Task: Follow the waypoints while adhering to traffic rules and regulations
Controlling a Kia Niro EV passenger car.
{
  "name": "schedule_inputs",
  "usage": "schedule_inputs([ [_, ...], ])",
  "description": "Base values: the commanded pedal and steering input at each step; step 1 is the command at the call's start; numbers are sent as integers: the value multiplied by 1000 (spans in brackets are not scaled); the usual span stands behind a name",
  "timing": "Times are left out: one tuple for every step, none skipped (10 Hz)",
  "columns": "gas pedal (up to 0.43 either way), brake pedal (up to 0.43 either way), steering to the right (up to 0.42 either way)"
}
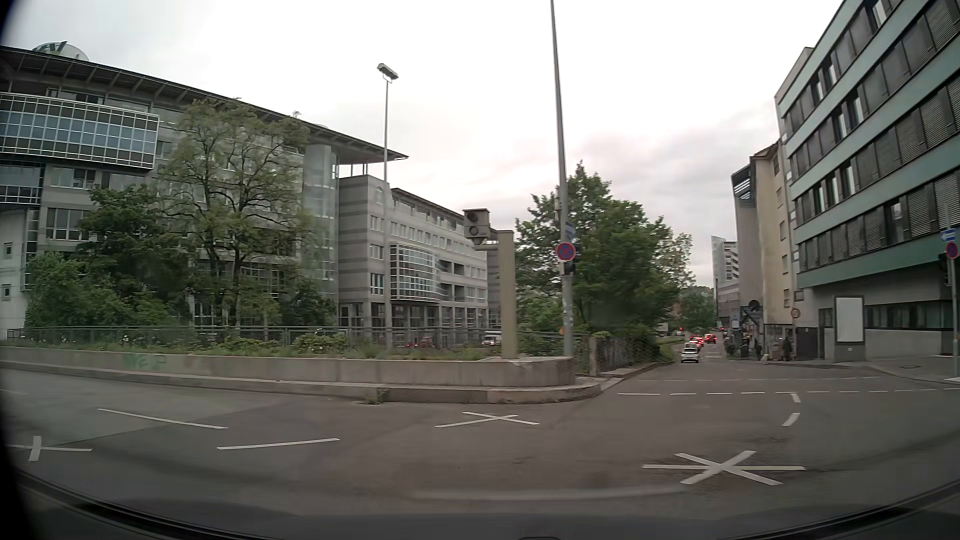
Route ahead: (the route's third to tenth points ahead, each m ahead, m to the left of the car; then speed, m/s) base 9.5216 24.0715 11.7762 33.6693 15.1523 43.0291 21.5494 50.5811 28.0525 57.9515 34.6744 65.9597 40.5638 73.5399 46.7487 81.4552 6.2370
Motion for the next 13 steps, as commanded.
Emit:
schedule_inputs([
  [130, 0, -337],
  [130, 0, -351],
  [138, 0, -372],
  [138, 0, -390],
  [150, 0, -399],
  [150, 0, -405],
  [150, 0, -405],
  [157, 0, -402],
  [157, 0, -402],
  [169, 0, -401],
  [169, 0, -399],
  [169, 0, -393],
  [197, 0, -381],
])
